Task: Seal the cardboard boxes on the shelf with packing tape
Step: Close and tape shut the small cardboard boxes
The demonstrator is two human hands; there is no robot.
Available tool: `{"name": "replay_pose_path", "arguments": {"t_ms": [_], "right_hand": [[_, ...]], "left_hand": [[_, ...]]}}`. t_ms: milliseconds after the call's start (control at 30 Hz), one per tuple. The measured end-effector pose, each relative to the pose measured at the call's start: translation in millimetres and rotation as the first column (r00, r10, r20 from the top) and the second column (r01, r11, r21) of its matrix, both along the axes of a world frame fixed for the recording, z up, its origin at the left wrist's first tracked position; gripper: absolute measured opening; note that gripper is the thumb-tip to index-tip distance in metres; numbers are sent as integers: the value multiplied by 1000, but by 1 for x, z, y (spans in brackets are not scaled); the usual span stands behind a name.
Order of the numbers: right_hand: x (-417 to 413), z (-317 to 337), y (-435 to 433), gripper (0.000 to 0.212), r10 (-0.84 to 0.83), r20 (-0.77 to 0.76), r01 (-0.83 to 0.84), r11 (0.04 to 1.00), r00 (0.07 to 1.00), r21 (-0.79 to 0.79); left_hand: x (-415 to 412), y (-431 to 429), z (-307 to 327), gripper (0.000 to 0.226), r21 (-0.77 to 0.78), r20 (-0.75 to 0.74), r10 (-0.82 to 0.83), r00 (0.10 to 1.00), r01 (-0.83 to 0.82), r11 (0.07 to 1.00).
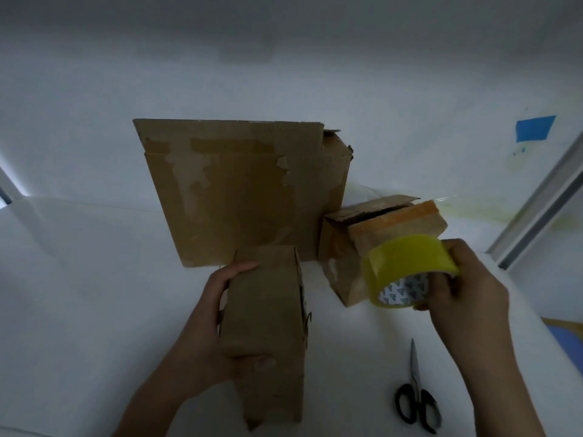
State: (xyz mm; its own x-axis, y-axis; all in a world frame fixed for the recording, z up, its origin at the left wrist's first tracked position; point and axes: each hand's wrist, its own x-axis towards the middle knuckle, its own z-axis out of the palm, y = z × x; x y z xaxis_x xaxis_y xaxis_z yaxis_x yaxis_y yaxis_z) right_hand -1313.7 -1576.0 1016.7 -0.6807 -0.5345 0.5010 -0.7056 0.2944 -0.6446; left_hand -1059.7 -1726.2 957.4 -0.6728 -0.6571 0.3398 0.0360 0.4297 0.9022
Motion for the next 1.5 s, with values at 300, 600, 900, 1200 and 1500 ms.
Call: {"name": "replay_pose_path", "arguments": {"t_ms": [300, 600, 900, 1200, 1500], "right_hand": [[-4, -23, 0, 20, 6, 101, -15, 996, 995, 93], [12, -48, -4, 18, 80, 325, -109, 991, 942, 72], [21, -44, -6, 23, 119, 319, -142, 989, 940, 49], [40, -60, -17, 17, 136, 457, -192, 978, 879, 79], [57, -65, -27, 9, 221, 339, -283, 948, 914, 144]], "left_hand": [[1, 2, 6, 100, 53, -50, -35, 998, 38, 998], [0, 11, 3, 104, -30, -139, 83, 987, -88, 996], [-21, 36, -64, 87, 210, -258, 174, 951, -121, 970], [23, 11, -55, 103, 5, -20, 219, 976, -219, 976], [18, 12, -20, 86, 251, 52, 82, 995, -92, 964]]}}
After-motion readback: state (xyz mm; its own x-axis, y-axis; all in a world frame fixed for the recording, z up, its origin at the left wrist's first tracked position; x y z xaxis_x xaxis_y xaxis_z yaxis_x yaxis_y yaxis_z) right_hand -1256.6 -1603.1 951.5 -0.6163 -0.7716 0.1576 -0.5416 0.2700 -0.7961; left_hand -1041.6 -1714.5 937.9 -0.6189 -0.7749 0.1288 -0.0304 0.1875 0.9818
